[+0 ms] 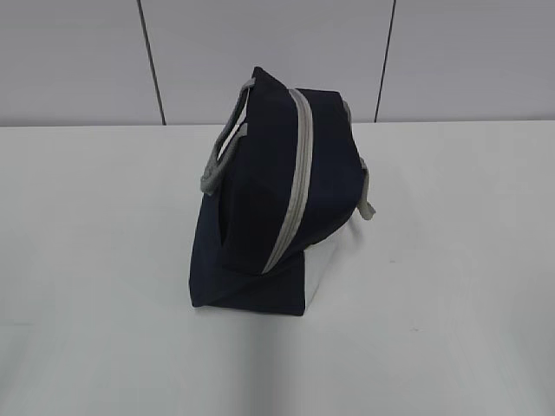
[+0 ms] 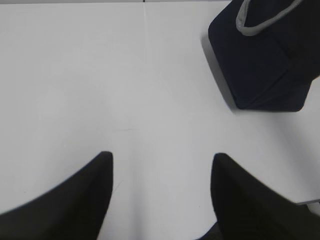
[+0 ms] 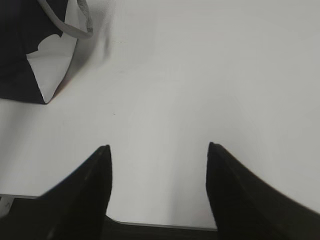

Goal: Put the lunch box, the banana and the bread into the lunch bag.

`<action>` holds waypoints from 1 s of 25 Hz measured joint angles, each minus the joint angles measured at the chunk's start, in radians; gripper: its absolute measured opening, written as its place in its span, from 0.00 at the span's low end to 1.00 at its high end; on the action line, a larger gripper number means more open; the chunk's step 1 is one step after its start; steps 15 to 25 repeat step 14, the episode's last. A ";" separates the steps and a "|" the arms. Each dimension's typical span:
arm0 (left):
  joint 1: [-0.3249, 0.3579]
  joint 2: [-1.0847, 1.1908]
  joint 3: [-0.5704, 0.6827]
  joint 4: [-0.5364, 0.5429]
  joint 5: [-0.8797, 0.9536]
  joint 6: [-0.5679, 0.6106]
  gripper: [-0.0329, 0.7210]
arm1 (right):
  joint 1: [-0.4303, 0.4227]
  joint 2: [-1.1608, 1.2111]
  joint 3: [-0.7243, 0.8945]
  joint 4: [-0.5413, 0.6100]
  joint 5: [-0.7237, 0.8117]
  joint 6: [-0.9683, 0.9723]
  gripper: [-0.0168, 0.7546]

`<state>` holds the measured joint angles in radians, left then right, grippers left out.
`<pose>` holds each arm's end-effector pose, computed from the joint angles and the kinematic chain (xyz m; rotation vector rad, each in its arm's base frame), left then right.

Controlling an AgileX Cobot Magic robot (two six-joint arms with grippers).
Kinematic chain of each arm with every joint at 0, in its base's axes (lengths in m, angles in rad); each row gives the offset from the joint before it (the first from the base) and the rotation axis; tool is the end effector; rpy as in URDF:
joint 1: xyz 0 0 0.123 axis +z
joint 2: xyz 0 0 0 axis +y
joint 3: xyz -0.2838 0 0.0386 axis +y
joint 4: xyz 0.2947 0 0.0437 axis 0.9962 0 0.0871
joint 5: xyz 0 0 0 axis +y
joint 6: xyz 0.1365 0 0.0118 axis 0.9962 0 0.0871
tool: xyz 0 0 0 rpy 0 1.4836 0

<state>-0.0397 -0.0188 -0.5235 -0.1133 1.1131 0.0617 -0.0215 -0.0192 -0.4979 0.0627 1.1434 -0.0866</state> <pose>0.0656 -0.0165 0.2826 0.1156 2.0481 -0.1218 0.0676 0.0064 0.2696 -0.0753 2.1069 0.0110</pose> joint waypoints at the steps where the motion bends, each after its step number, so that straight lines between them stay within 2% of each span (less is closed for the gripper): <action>1: 0.000 0.000 0.000 0.000 0.000 0.000 0.62 | 0.000 0.000 0.000 0.000 0.000 0.000 0.59; 25: 0.000 0.000 0.001 0.000 0.000 0.000 0.62 | 0.000 0.000 0.000 0.000 0.000 0.000 0.59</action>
